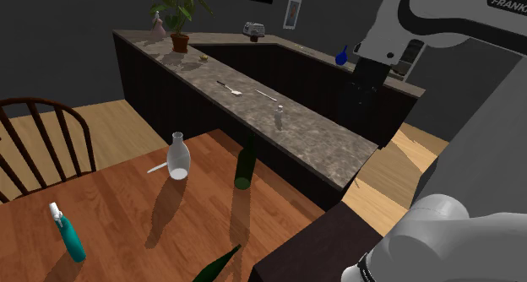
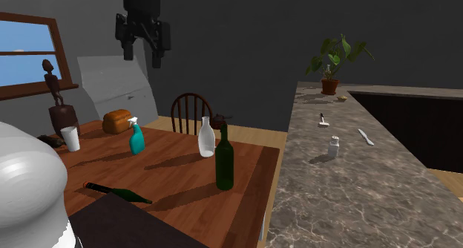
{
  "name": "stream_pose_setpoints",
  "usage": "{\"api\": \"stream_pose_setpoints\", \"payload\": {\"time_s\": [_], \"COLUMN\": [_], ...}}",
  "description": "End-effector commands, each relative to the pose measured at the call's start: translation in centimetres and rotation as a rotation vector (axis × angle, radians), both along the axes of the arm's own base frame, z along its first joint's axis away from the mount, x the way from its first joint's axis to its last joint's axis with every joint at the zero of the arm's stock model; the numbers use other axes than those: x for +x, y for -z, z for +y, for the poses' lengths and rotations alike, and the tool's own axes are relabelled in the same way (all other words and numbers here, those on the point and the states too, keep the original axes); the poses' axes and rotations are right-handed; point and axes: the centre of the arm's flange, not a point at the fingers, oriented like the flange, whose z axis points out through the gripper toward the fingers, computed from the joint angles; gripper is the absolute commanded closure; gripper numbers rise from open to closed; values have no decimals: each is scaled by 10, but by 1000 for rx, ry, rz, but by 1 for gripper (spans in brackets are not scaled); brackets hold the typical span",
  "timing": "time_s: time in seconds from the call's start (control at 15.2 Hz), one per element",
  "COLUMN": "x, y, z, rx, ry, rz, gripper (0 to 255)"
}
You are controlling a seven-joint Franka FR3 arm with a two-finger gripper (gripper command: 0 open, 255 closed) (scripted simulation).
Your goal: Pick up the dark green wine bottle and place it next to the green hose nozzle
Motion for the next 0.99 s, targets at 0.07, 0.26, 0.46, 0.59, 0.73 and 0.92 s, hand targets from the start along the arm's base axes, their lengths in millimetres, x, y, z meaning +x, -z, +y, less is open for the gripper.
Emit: {"api": "stream_pose_setpoints", "payload": {"time_s": [0.07, 0.26, 0.46, 0.59, 0.73, 0.92], "x": [11, 43, 75, 97, 118, 151], "y": [8, 31, 54, 69, 85, 108], "z": [1, 3, 6, 7, 8, 10], "rx": [-5, -20, -34, -44, -54, -68], "ry": [-2, -7, -13, -16, -20, -25], "rz": [1, 2, 4, 5, 6, 7], "gripper": [0, 0, 0, 0, 0, 0]}}
